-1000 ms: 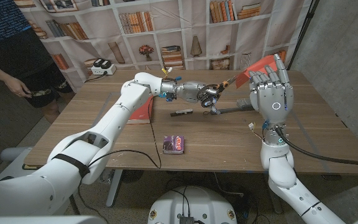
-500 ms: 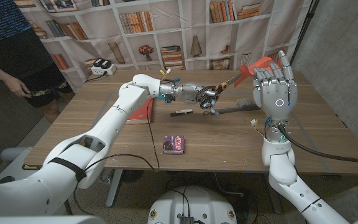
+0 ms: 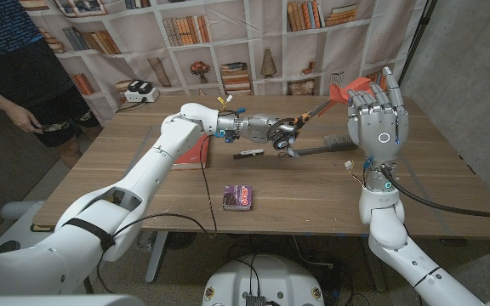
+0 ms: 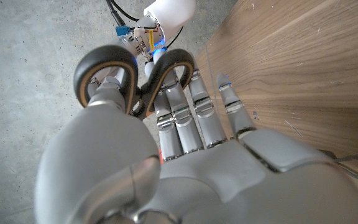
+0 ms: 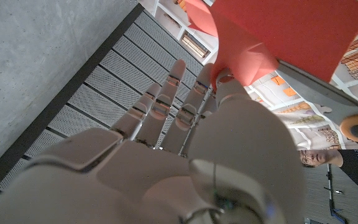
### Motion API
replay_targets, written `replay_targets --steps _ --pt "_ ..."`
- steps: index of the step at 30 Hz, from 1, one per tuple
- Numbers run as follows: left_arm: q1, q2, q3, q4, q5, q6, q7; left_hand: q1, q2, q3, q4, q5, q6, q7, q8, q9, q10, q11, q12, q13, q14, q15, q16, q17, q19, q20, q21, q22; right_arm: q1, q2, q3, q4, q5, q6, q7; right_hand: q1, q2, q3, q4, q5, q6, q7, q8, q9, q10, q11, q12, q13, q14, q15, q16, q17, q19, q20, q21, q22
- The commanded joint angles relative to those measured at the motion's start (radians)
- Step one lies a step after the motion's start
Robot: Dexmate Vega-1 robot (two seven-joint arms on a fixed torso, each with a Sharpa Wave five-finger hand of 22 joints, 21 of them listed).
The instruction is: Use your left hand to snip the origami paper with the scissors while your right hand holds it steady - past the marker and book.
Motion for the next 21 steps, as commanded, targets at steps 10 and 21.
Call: replay_targets --steps 10,21 --pt "-0.005 0.017 0.016 0.0 0.003 -0.041 0.012 -0.076 -0.102 -0.04 0.021 0.005 0.015 0.011 -0.009 -0.031 -0.007 -0.027 -0.019 -0.012 0.038 -0.05 0.004 -0.002 -0.018 -0.002 0.002 0.004 0.012 0.025 0.018 0.022 -0.005 0.041 0.0 0.001 0.006 0.005 0.007 0.006 0.022 -0.014 0.0 0.004 0.007 0.001 -0.002 0.005 0.006 -0.078 0.001 0.004 -0.003 -0.01 0.004 0.0" --pt "-0.011 0.019 0.015 0.019 0.003 -0.057 0.011 -0.185 -0.198 -0.132 0.065 0.041 0.022 0.015 -0.009 -0.039 -0.001 -0.022 -0.02 -0.012 0.038 -0.043 0.011 0.004 -0.021 -0.002 0.003 0.005 0.025 0.028 0.004 0.039 0.0 0.036 0.0 0.002 0.006 0.005 0.007 0.006 0.023 -0.014 -0.002 0.005 0.008 0.001 -0.003 0.005 0.006 -0.079 0.001 0.004 -0.003 -0.009 0.004 0.0"
